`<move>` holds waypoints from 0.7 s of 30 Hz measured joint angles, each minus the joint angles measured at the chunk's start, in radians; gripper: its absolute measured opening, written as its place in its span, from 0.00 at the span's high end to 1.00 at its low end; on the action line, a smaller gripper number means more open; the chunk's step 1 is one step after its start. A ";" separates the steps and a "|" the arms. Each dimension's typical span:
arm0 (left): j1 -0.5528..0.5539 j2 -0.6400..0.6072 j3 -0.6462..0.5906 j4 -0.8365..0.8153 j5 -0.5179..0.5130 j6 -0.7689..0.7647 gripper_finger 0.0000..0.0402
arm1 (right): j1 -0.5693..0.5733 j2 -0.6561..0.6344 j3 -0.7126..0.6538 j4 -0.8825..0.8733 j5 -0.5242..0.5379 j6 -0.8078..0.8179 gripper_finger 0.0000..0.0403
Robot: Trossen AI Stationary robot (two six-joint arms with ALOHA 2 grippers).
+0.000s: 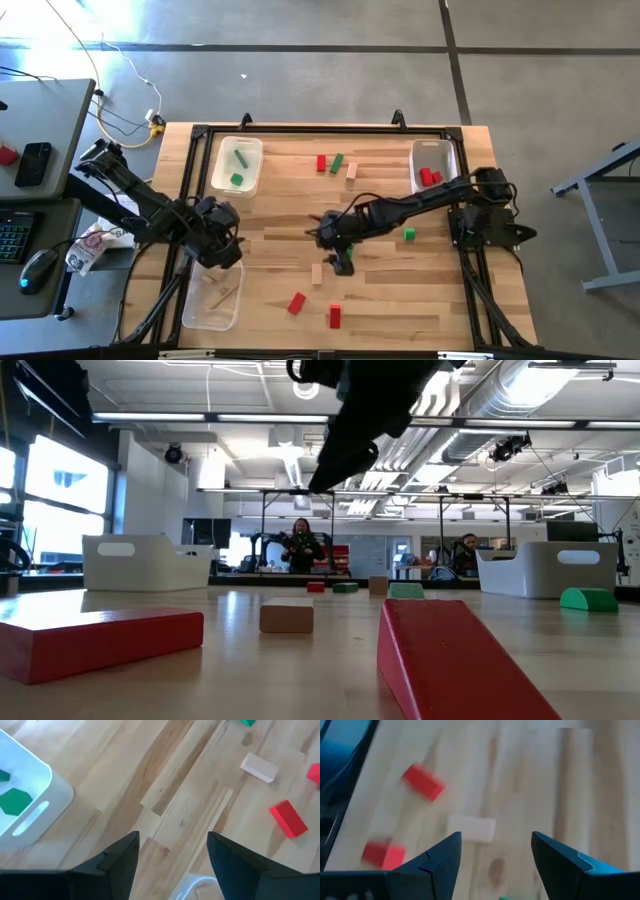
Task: Sort & place blocks by color
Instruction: Put the red block into the gray bin
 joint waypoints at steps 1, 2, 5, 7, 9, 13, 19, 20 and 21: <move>0.009 0.000 0.000 0.002 0.001 0.004 0.46 | 0.009 0.000 0.000 -0.006 -0.019 -0.046 0.44; 0.016 0.000 0.000 0.002 0.002 0.003 0.46 | 0.017 0.000 0.000 -0.009 -0.040 -0.094 0.44; 0.034 0.000 0.000 0.016 0.004 0.004 0.46 | 0.052 0.000 0.000 -0.021 -0.078 -0.238 0.44; 0.046 0.000 0.000 0.025 0.005 0.003 0.46 | 0.076 0.000 0.000 -0.019 -0.089 -0.328 0.44; 0.056 0.000 0.000 0.026 0.010 0.002 0.46 | 0.100 0.000 0.000 -0.017 -0.095 -0.407 0.44; 0.074 0.000 0.000 0.026 0.026 0.000 0.46 | 0.142 0.000 0.000 -0.016 -0.096 -0.558 0.44; 0.093 0.001 0.000 0.026 0.034 -0.032 0.46 | 0.194 0.000 0.000 0.000 -0.096 -0.672 0.44; 0.095 0.001 0.000 0.026 0.034 -0.035 0.46 | 0.202 0.000 0.000 0.007 -0.096 -0.694 0.44; 0.095 0.001 0.000 0.026 0.034 -0.040 0.46 | 0.211 0.000 0.000 0.018 -0.096 -0.716 0.44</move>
